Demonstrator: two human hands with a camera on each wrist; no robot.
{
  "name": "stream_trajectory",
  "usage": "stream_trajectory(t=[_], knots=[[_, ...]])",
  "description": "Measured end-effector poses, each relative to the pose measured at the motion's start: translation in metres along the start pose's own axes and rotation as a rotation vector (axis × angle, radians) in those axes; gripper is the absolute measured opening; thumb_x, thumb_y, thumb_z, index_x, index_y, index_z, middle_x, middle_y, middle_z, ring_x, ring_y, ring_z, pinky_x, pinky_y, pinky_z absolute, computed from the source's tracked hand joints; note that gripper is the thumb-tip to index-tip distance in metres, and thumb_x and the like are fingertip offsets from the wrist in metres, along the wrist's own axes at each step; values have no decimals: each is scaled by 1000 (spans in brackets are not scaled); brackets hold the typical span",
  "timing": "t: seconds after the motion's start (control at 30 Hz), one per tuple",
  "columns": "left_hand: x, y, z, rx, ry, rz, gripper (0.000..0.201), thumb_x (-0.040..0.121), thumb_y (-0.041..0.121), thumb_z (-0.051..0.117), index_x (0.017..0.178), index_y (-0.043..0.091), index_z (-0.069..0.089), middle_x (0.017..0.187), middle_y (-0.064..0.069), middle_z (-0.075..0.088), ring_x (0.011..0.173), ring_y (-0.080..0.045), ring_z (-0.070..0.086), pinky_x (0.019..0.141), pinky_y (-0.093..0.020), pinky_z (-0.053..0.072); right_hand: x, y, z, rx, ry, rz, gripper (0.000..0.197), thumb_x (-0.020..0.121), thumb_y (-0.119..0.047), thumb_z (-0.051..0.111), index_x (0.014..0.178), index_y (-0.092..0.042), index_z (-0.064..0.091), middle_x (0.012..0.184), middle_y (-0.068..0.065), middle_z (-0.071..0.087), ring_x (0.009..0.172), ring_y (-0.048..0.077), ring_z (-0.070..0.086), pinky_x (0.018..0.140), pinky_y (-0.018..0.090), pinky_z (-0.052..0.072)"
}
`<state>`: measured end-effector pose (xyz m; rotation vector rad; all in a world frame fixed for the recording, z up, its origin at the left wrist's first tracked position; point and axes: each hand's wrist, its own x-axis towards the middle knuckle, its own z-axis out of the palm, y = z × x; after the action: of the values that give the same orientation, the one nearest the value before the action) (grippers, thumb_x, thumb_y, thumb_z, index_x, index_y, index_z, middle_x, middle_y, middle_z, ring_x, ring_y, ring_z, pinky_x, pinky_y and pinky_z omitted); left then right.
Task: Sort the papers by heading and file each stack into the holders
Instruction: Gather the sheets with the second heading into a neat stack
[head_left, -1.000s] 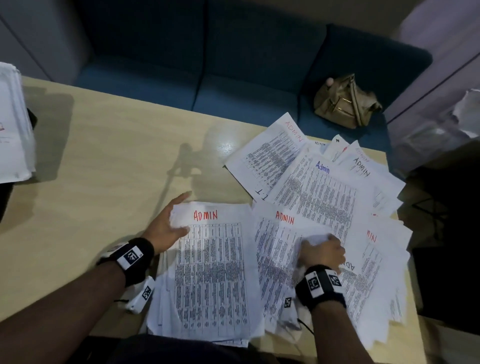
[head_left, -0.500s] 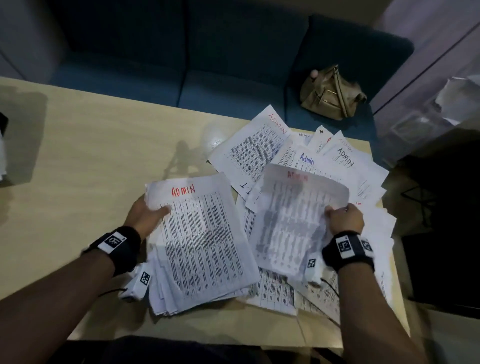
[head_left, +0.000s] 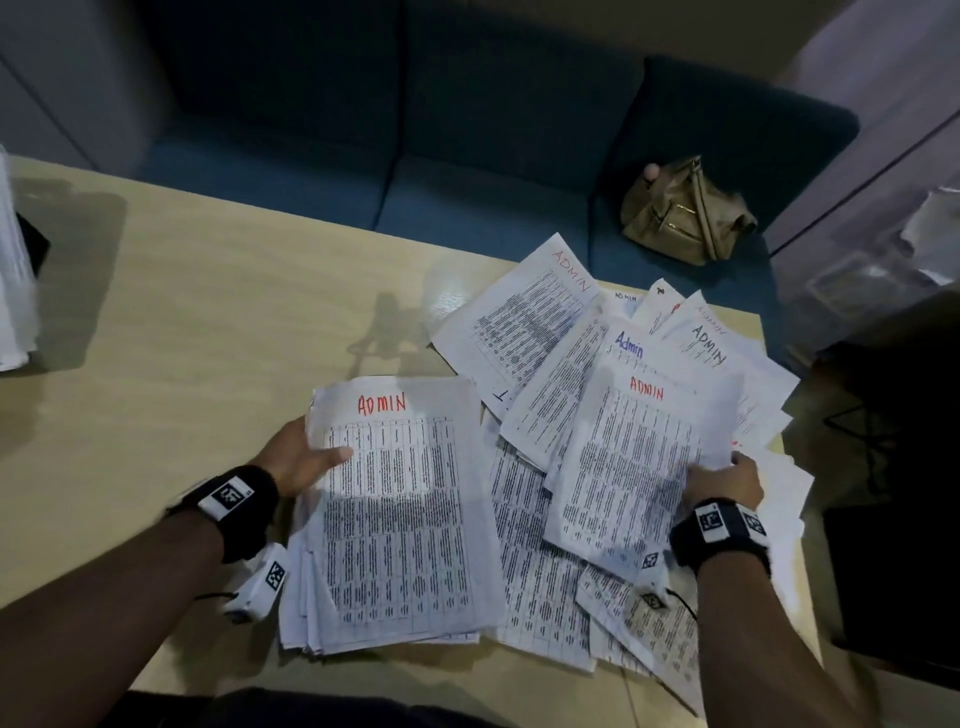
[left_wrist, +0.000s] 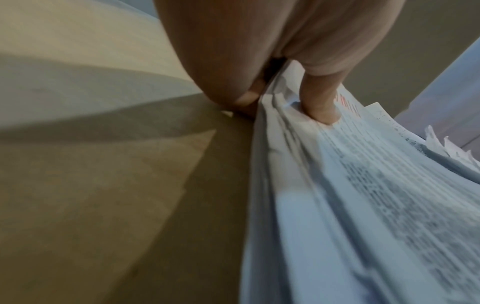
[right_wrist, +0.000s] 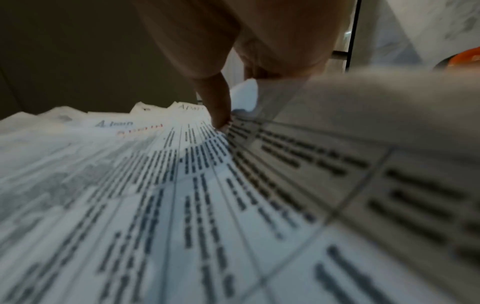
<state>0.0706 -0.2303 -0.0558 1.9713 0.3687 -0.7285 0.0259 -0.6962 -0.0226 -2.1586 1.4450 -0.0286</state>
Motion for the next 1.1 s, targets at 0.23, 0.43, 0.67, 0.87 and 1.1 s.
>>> stream_trajectory(t=[0.23, 0.43, 0.67, 0.87, 1.1], knots=[[-1, -3, 2, -112, -11, -24, 39, 84, 11, 69, 121, 18, 55, 96, 4, 63, 101, -26, 60, 88, -41, 48, 3, -37, -53, 139, 88, -341, 40, 86, -34, 60, 99, 4, 65, 91, 28, 67, 87, 33, 65, 74, 38, 46], [-6, 0, -3, -151, -6, -13, 34, 83, 11, 71, 114, 18, 59, 98, 4, 66, 102, -24, 64, 91, -41, 50, -51, -70, -45, 285, -127, -390, 57, 87, -55, 56, 115, -6, 61, 114, 18, 63, 109, 31, 59, 89, 31, 37], [-16, 10, 1, -352, 39, 48, 37, 86, 50, 62, 117, 31, 57, 114, 12, 58, 111, -16, 57, 98, -34, 38, -156, -58, 52, 173, -600, -347, 54, 95, -54, 43, 123, -9, 54, 113, 2, 59, 100, 20, 55, 78, 29, 44], [-14, 12, -3, -508, 27, 161, 94, 68, 65, 70, 144, 22, 35, 139, 3, 49, 126, -16, 49, 101, -32, 37, -198, -38, 100, -153, -718, -521, 33, 100, -42, 37, 108, -12, 49, 99, 0, 55, 85, 17, 54, 59, 22, 38], [1, -8, -14, -175, 39, 136, 72, 85, 8, 69, 142, 35, 36, 138, 0, 53, 123, -24, 54, 100, -36, 45, -196, -51, 114, -128, -566, -652, 50, 92, -39, 55, 132, -12, 42, 130, 7, 46, 123, 24, 46, 99, 34, 45]])
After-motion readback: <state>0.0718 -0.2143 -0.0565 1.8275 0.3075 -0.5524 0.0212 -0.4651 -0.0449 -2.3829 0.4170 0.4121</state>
